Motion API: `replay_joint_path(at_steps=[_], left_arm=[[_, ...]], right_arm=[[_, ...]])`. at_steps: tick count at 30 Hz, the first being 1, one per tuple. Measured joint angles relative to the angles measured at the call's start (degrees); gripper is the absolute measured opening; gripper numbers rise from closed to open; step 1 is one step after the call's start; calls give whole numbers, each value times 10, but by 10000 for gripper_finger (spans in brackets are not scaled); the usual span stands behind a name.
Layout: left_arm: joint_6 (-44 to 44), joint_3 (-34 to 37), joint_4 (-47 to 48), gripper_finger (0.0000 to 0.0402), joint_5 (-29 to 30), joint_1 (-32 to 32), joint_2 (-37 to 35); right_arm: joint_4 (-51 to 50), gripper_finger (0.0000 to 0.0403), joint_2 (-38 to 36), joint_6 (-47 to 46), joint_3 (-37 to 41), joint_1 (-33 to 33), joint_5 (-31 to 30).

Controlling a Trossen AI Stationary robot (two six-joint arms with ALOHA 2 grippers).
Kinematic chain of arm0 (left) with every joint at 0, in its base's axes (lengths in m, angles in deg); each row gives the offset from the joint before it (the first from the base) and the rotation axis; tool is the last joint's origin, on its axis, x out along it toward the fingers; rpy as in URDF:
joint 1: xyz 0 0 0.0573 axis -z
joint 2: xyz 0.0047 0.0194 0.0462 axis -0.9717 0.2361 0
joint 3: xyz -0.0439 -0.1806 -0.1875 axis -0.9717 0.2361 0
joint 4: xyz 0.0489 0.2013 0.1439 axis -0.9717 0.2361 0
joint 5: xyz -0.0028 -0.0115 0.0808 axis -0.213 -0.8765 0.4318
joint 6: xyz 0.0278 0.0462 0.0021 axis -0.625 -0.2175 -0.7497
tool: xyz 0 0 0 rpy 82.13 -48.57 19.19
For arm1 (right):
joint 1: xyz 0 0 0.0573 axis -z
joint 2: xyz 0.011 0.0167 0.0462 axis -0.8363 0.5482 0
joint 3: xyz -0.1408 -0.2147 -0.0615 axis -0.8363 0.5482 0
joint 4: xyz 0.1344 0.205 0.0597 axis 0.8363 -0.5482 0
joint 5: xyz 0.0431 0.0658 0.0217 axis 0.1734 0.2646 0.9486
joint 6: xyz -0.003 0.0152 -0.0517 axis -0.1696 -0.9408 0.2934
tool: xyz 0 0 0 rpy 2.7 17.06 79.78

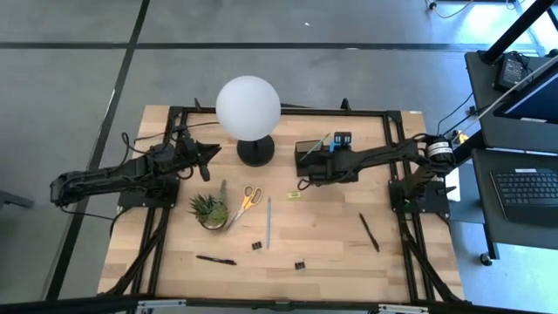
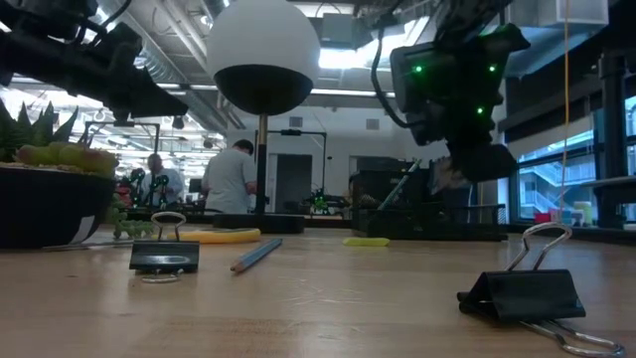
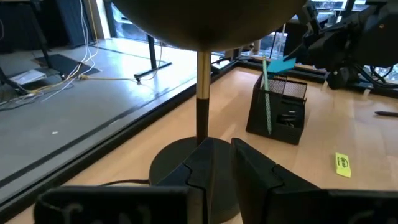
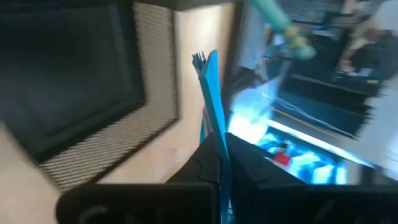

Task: Pick and place office supplies into organizer
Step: Put the blue sticky note into the desk organizer

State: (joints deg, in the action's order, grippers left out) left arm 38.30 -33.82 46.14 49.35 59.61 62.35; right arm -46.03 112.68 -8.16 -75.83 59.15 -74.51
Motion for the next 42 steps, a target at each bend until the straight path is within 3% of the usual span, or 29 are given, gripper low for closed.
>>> replay_joint_path(at_steps=[3, 9, 17, 25, 30, 42], left_arm=[[0, 0, 0, 47, 0, 0, 0], [0, 0, 6, 47, 0, 0, 0], [5, 0, 9, 47, -1, 1, 0], [9, 0, 9, 47, -1, 1, 0], [9, 0, 9, 47, -1, 1, 0], [4, 0, 4, 47, 2, 1, 0]], right_arm=[[2, 14, 0, 13, 0, 6, 39], [31, 14, -11, 56, 0, 9, 46], [33, 14, -115, 64, 1, 9, 47], [143, 14, -193, 96, 95, 9, 57], [231, 14, -204, 118, 150, 9, 63], [282, 14, -200, 105, 184, 8, 98]])
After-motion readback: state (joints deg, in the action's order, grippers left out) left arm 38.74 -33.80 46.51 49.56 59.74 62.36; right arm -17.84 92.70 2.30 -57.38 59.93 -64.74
